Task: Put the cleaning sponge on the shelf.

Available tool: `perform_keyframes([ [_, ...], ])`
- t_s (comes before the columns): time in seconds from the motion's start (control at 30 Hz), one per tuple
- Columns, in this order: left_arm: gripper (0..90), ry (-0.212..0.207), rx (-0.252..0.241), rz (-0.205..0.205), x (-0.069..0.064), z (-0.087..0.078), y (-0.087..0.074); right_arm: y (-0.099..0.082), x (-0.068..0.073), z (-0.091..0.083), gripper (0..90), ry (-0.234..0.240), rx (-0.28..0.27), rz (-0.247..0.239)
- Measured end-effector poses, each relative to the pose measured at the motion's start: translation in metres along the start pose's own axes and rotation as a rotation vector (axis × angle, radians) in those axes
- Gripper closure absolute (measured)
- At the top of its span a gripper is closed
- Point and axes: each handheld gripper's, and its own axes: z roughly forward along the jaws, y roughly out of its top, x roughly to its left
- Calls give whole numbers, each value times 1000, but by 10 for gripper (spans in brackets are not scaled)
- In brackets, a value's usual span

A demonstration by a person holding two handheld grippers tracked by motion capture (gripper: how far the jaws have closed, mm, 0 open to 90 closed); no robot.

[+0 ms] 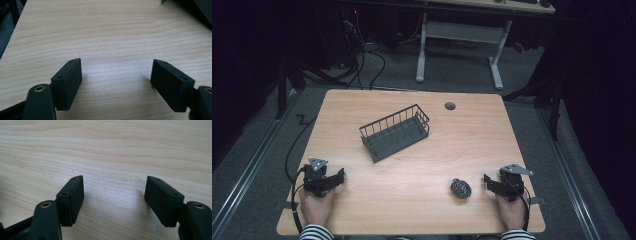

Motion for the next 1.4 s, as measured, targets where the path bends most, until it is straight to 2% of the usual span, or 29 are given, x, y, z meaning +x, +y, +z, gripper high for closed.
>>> perform_keyframes([
  [0.53,251,-5,-1,0,0,0,0,0,0,0,320,1,0,1],
  [0.6,305,-2,-8,-2,1,-1,-1,0,0,0,319,1,0,0],
  [0.9,310,-9,-10,-3,0,-2,-1,0,0,0,316,3,0,1],
  [1.07,311,-34,-35,-23,2,-7,1,0,0,0,316,3,0,0],
  [1.13,300,-62,-57,-35,3,-13,6,0,0,0,315,4,0,0],
  [1.23,295,-75,-62,-30,2,-17,10,0,0,0,315,4,0,1],
  [1.27,287,-96,-66,-29,1,-20,14,0,0,0,314,4,0,1],
  [1.4,270,-129,-83,-22,0,-26,21,0,0,0,312,5,1,0],
])
